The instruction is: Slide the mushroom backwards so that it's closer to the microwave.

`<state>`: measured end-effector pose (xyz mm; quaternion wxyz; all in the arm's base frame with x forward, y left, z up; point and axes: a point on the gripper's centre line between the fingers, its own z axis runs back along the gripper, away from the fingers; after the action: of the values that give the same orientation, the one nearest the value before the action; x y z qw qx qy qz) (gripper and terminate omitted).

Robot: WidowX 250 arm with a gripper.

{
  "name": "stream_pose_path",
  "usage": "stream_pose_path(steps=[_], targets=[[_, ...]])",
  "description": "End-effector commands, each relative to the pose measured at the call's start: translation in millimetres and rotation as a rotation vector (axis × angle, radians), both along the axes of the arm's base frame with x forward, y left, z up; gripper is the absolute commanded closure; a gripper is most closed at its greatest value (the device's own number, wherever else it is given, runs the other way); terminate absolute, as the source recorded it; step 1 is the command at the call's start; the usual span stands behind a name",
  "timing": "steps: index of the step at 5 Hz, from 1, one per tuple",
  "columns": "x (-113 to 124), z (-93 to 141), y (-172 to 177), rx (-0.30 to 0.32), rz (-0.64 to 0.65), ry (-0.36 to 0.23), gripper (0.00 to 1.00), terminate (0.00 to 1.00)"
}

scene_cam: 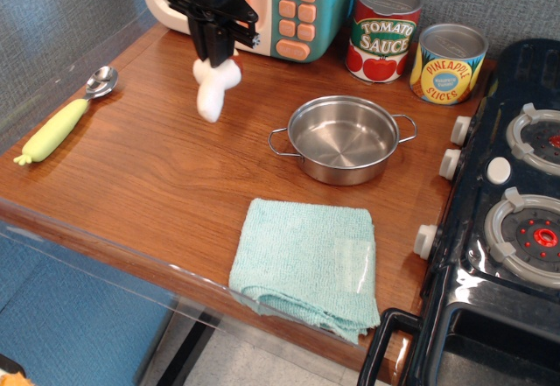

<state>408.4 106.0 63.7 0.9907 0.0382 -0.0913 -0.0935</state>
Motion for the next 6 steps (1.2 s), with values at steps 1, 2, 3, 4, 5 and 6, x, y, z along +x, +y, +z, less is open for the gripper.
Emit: stream_pose_path(steps=[1,2,3,4,5,6], targets=[[31,16,7,0.037,-0.012,-0.029,0.00,0.00],[28,27,5,0.060,-0.017,-0.020,0.00,0.00],[26,48,5,0.053,-0.007,-0.046,0.00,0.00],[19,79,3,0.056,0.012,-0.081,0.00,0.00],[3,85,4,0.027,0.038,-0.067,0.00,0.00],[-17,76,8,0.008,0.066,0.002,0.00,0.00]])
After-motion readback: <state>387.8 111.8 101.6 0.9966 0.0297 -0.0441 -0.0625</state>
